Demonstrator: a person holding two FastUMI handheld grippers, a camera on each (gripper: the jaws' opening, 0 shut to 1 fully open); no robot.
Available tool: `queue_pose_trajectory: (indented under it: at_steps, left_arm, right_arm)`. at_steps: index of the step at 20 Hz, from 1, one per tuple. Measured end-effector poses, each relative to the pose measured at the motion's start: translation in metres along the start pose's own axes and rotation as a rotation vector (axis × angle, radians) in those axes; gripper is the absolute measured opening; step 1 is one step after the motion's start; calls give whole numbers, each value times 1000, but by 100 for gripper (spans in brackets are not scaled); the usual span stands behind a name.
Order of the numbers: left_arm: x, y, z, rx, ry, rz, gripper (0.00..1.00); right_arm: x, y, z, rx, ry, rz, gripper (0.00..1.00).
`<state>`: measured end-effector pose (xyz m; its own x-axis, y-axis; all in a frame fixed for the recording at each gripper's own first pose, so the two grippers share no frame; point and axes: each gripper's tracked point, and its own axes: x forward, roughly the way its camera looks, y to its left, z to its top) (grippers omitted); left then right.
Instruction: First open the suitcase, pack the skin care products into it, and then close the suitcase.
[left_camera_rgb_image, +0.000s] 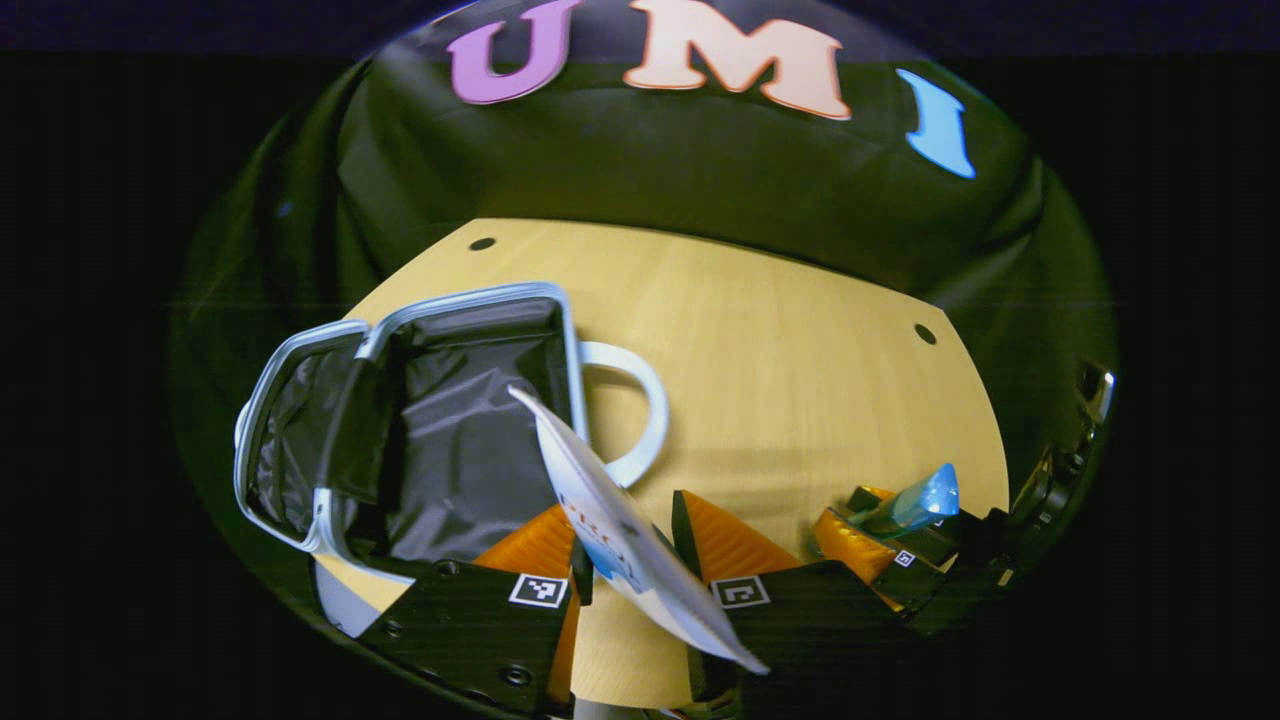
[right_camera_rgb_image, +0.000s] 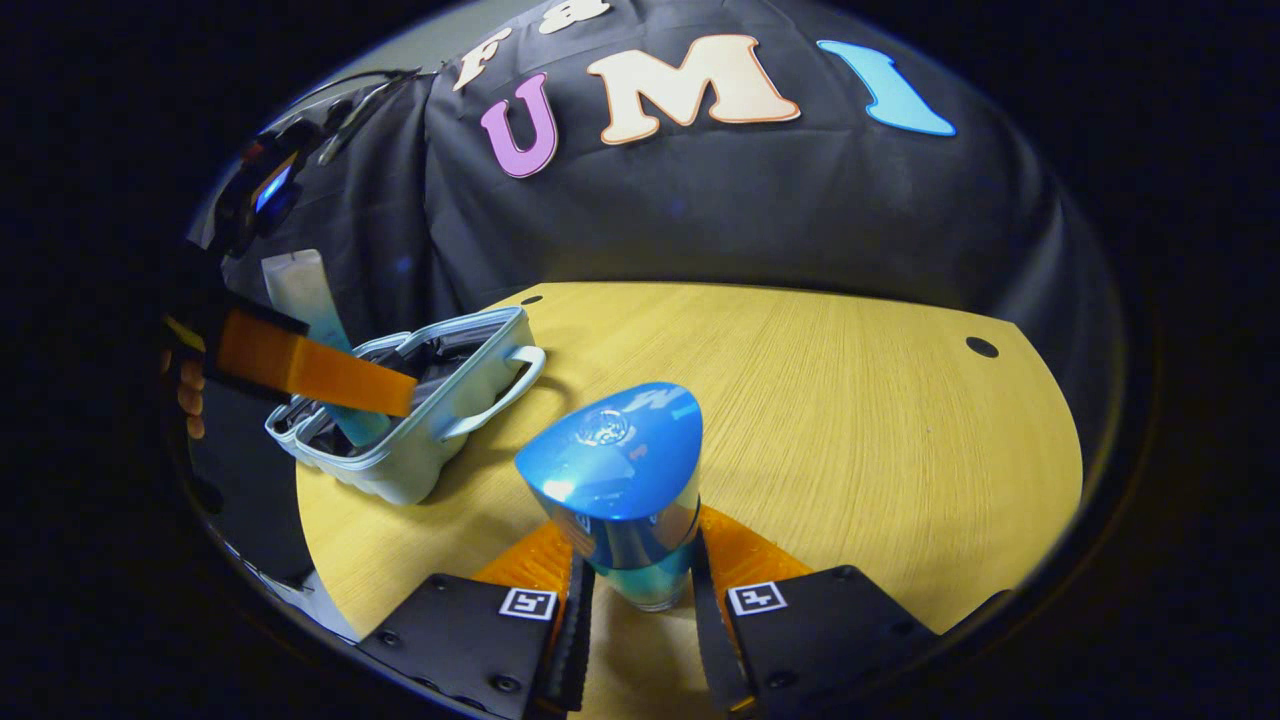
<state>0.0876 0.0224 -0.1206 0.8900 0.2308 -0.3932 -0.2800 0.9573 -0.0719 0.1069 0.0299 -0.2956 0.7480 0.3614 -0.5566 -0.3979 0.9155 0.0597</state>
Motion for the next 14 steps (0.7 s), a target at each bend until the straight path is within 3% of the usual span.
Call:
queue_pose_trajectory:
  at_steps: [4,7,14]
  left_arm:
    - [5,71,-11,-96,76,92,39]
    - [19,127,-22,-109,136,187,38]
    - [56,161,-60,-123,401,106,38]
  right_arm:
    - [0,-1,0,-1,44,-1,43]
    - [-2,-3,-1,3,66,-24,45]
    - [-17,10,-5,70,123,-99,45]
